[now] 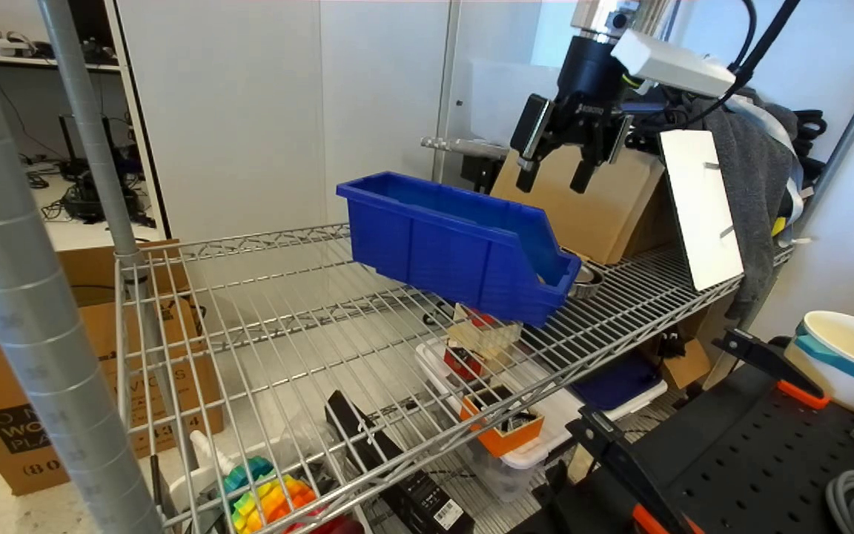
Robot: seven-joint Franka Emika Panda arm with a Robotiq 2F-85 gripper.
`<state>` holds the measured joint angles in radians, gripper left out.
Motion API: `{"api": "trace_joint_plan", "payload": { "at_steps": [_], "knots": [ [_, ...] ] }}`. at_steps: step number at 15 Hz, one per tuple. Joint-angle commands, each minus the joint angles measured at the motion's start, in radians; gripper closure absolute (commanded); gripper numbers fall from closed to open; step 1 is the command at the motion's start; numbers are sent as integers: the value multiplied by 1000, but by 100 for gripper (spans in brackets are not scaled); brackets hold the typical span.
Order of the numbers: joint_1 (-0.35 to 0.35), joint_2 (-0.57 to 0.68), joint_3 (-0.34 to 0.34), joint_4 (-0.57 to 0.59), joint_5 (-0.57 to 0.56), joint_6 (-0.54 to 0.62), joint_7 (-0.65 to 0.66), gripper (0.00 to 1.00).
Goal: Remove the toy bread from the tray and put it on the shelf
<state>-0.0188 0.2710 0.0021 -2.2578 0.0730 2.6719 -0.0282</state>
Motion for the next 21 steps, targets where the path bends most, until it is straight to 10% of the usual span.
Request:
{"api": "trace_joint_plan", "payload": {
  "at_steps": [1, 21],
  "knots": [
    [-8, 70, 16, 36, 68, 52, 53, 0],
    [65, 462, -55, 343, 121, 46, 404, 0]
  ]
}}
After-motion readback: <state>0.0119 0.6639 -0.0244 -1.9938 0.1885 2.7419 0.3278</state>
